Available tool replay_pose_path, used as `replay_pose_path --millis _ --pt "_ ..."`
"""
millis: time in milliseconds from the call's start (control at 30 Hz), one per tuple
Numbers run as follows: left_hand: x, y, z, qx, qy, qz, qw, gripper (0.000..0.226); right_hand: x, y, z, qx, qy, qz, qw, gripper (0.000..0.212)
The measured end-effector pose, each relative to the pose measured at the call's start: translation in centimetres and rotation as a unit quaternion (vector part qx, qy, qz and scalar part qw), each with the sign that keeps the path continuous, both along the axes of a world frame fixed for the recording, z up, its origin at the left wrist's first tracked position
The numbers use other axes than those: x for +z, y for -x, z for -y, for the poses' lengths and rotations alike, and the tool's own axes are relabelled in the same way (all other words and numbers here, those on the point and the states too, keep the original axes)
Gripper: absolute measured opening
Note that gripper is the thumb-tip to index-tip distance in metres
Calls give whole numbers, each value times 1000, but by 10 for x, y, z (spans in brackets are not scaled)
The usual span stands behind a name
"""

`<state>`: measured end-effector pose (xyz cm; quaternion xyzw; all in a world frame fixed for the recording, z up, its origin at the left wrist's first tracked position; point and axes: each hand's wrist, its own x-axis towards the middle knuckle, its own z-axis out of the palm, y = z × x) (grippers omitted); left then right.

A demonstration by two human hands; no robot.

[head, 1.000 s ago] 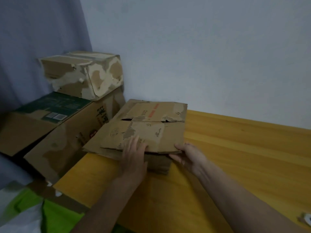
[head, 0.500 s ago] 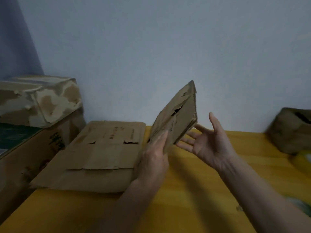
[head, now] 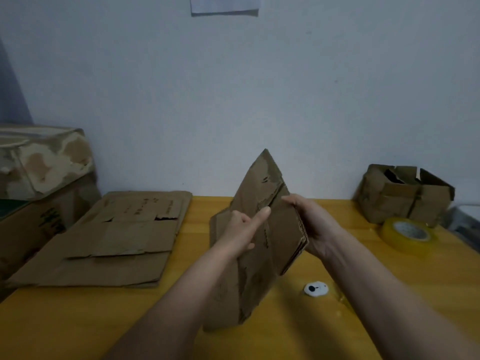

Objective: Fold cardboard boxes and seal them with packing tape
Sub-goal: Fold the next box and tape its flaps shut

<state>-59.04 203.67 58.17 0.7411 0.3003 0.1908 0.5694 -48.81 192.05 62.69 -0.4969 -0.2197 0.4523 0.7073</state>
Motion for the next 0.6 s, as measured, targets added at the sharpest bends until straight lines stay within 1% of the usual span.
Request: replay_pose_path --millis 33,100,133,167,233,300,333,367,433,500,533,600 --pt "1 -3 -1 13 13 -2 1000 73 -2 4 3 6 -1 5 1000 29" --pt "6 -3 2 -5 42 -24 999 90 -9 11 7 19 -10 7 1000 29" --pt "9 -3 3 -12 38 -42 998 97 -12 13 9 21 -13 6 1000 27" --pt "12 -3 3 -17 15 -61 998 101 -14 17 10 23 -17 1 1000 26" --pt "13 -9 1 -18 -35 -103 994 117 -15 20 10 16 -27 -17 999 26" --pt "8 -16 -5 17 -78 -139 987 128 -17 20 8 15 -25 -25 999 27" --pt "8 -18 -7 40 -98 -144 984 127 -18 20 6 17 -24 -26 999 28" --pt "6 -19 -7 61 -118 -136 982 116 -19 20 5 24 -28 -27 999 31" --pt "4 -20 -7 94 -171 -107 975 86 -19 20 4 41 -38 -33 998 33" --pt "4 -19 -9 104 -270 -102 952 66 -20 20 1 50 -49 -28 997 22" --pt "6 -18 -10 101 -317 -104 937 58 -20 20 -1 54 -52 -19 997 20" --pt "7 -22 -16 102 -360 -126 919 44 -22 19 -6 60 -46 5 997 26"
